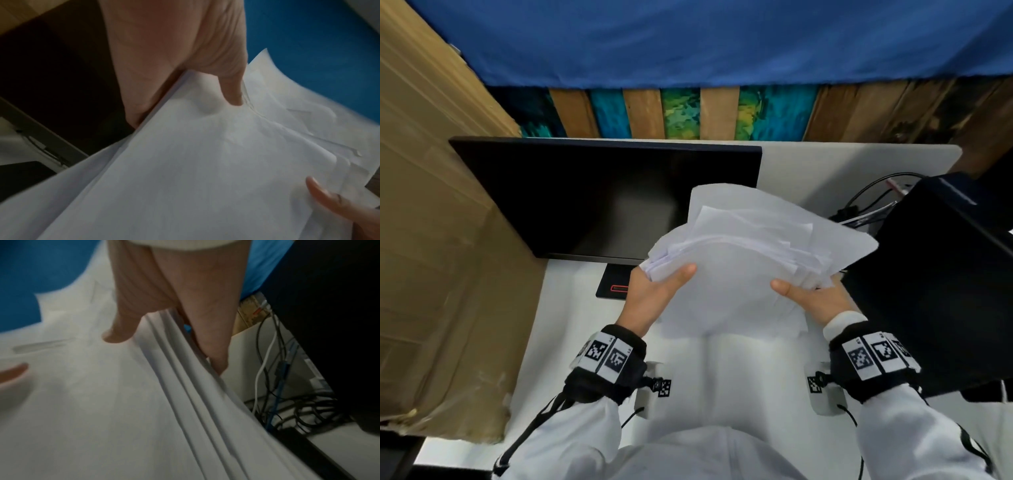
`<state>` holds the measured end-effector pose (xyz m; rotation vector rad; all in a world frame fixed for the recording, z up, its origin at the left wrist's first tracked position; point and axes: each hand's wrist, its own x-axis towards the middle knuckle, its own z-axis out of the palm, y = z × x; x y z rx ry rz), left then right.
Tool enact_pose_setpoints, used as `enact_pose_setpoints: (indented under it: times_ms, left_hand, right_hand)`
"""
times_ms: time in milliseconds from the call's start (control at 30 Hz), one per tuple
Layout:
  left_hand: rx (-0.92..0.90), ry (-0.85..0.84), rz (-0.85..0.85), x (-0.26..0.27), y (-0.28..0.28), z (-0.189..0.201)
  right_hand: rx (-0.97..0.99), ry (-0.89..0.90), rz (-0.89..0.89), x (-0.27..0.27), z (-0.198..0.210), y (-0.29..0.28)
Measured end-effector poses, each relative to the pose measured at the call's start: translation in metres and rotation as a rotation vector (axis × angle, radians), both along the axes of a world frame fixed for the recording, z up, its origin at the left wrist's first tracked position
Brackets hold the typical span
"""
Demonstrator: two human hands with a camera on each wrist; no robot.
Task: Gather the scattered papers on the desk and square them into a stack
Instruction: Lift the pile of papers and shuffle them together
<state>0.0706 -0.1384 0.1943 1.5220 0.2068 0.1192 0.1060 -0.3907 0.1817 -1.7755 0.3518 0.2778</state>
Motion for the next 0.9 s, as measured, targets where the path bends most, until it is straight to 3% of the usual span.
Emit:
enact_pose_setpoints:
  times_ms: [67, 200, 333, 433, 600, 733, 900]
  left_hand:
    - [-0.022, 0.002, -0.006, -0.003, -0.001, 0.001]
    - [-0.082, -0.022, 0.059, -0.004, -0.006, 0.008]
    - [-0.170, -0.064, 0.230, 0.001, -0.009, 0.021]
    - [-0.053, -0.134, 0.306, 0.003, -0.013, 0.032]
    - [0.232, -0.342, 0.202, -0.005, -0.016, 0.032]
    - [0.017, -0.203, 0.277, 0.003, 0.007, 0.022]
    - [-0.083, -0.145, 0.112, 0.001, 0.000, 0.020]
  right_hand:
    - [-0.013, 0.069, 0.002, 0.001, -0.013, -0.004]
    - [-0.027, 0.044, 0.013, 0.003, -0.016, -0.003]
    - [0.026, -0.004, 0.084, 0.003, -0.017, -0.001]
    - [0.047, -0.031, 0.071, 0.002, -0.015, 0.001]
    - [0.088, -0.096, 0.127, 0.001, -0.013, -0.005]
    - [0.118, -0.150, 0.131, 0.002, -0.021, -0.008]
    - [0.159, -0.141, 0.098, 0.003, -0.028, 0.005]
